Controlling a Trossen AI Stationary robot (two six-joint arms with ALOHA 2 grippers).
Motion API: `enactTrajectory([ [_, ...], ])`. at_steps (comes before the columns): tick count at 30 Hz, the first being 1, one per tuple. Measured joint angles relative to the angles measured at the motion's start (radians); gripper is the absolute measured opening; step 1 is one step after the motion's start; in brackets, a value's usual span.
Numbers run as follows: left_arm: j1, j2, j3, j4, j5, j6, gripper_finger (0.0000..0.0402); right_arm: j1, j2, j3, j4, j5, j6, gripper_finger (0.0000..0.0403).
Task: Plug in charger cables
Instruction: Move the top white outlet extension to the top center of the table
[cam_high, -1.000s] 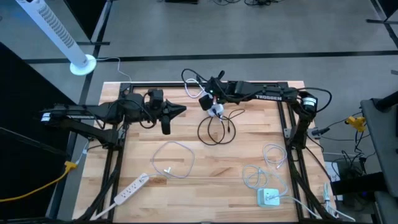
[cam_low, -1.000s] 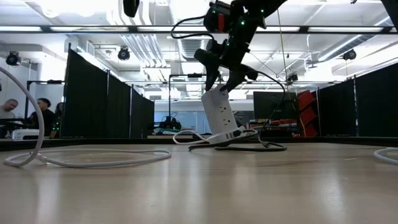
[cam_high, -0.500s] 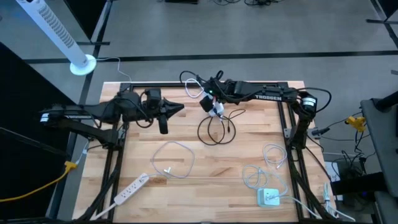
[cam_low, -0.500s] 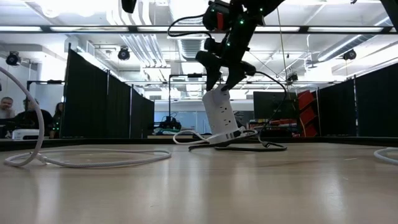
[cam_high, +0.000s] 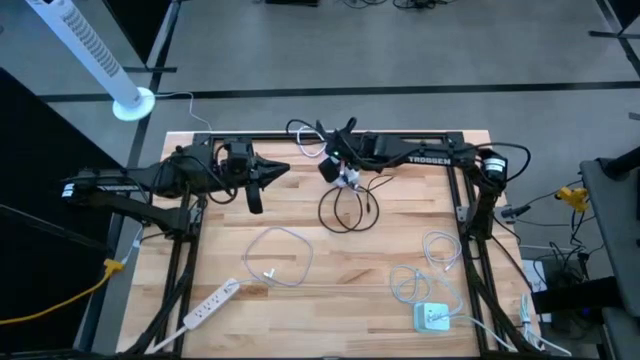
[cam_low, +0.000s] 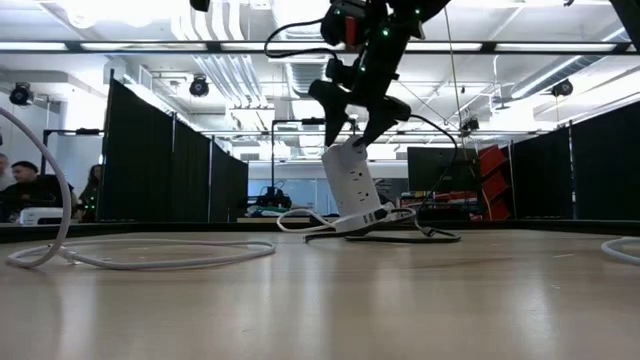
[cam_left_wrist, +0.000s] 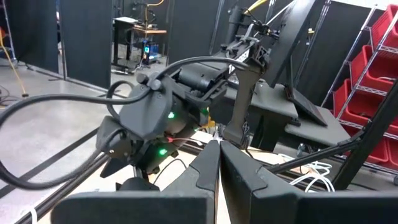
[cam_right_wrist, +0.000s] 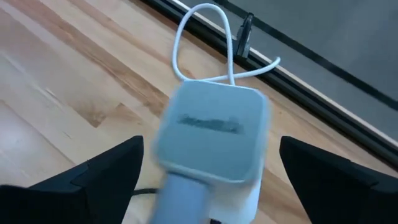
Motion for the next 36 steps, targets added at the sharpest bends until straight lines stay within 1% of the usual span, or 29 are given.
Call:
enactTrajectory([
  [4,0.0,0.0,0.002,-0.018,0.0,-0.002,0.0,0.004,0.0,-0.002,0.008,0.005,0.018,0.036],
  [11,0.0,0.001,0.002,-0.055,0.0,-0.004,0.0,-0.004,0.073,-0.004,0.026,0.019,0.019,0.036],
  [14,0.0,0.001,0.002,-0.065,0.0,-0.004,0.0,-0.003,0.08,-0.005,0.005,0.039,0.029,0.0358],
  [16,0.0,0.001,0.002,-0.068,0.0,-0.004,0.0,-0.003,0.08,-0.005,0.011,0.04,0.006,0.034],
  [18,0.001,0.002,0.002,-0.07,0.0,0.003,0.0,-0.003,0.08,-0.005,0.013,0.035,-0.026,0.0298],
  [19,0.001,0.003,0.002,-0.07,0.0,0.012,0.0,-0.006,0.078,-0.005,0.014,0.02,-0.04,0.029],
  [22,0.006,0.003,0.002,-0.07,-0.001,0.023,0.0,-0.011,0.074,-0.004,0.017,-0.045,-0.078,0.0295],
  [26,0.008,0.003,0.002,-0.07,0.0,0.023,0.0,-0.004,0.039,-0.007,0.0,-0.061,-0.147,0.0295],
  [29,0.007,0.003,0.002,-0.063,0.034,0.025,0.0,-0.01,-0.027,-0.006,0.01,-0.029,-0.174,0.0295],
  [34,0.006,0.025,-0.001,-0.015,0.1,-0.002,0.0,-0.054,-0.125,-0.009,-0.005,0.121,-0.258,0.0295],
  [36,0.004,0.044,-0.002,0.006,0.104,-0.02,0.0,-0.076,-0.141,-0.01,-0.037,0.149,-0.262,0.0295],
])
